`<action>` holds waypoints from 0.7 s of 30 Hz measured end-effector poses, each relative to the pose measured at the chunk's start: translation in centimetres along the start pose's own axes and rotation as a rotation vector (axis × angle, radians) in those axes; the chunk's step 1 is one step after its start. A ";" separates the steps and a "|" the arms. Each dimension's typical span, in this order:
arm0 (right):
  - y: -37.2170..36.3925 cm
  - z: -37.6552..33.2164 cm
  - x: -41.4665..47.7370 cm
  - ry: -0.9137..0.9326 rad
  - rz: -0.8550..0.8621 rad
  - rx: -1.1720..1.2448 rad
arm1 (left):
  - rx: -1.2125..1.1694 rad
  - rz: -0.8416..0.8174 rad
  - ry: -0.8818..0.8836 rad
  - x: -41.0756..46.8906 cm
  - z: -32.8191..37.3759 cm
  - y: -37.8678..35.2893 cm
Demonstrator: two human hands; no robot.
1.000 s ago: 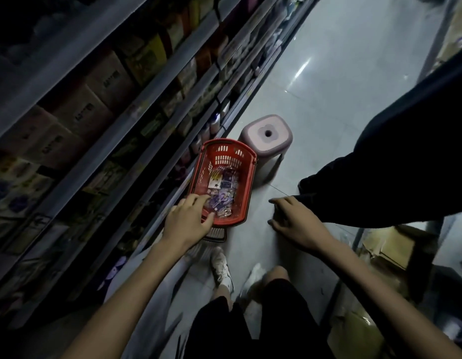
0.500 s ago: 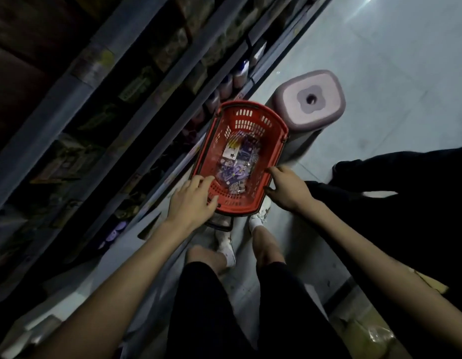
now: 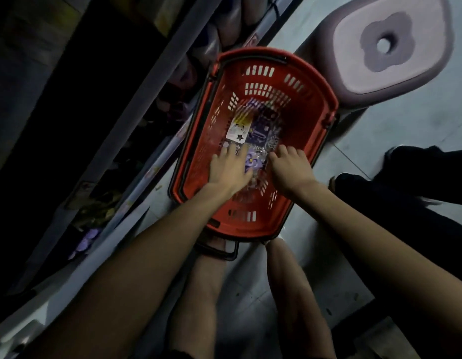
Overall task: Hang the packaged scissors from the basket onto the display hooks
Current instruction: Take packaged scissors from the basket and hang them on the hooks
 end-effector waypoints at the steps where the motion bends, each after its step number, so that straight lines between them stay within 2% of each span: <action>1: -1.2 0.2 1.8 0.014 -0.003 -0.053 | 0.011 -0.008 0.014 2.0 -0.1 -1.7; 4: -4.5 1.0 6.4 0.016 -0.040 -0.167 | 0.024 -0.028 0.077 7.8 -0.4 -6.4; 9: -8.7 2.1 11.3 -0.087 -0.152 -0.223 | 0.048 -0.032 0.147 14.9 -1.0 -12.7; 15: -10.9 3.1 13.7 -0.116 -0.171 -0.218 | 0.013 -0.031 0.232 18.9 -0.5 -15.6; 17: -11.3 3.7 14.1 -0.136 -0.151 -0.214 | 0.036 0.010 0.234 19.3 -0.3 -16.2; 21: -11.5 4.3 14.5 -0.158 -0.140 -0.209 | 0.032 0.197 0.244 18.9 -0.1 -16.0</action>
Point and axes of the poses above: each hand's wrist, its own x-axis towards the middle knuckle, its own y-axis out of the back of the hand, z = x × y, the point moved 3 cm from there along x, towards the middle knuckle, and after that the axes turned 5 degrees about y, right-handed, at the moved point
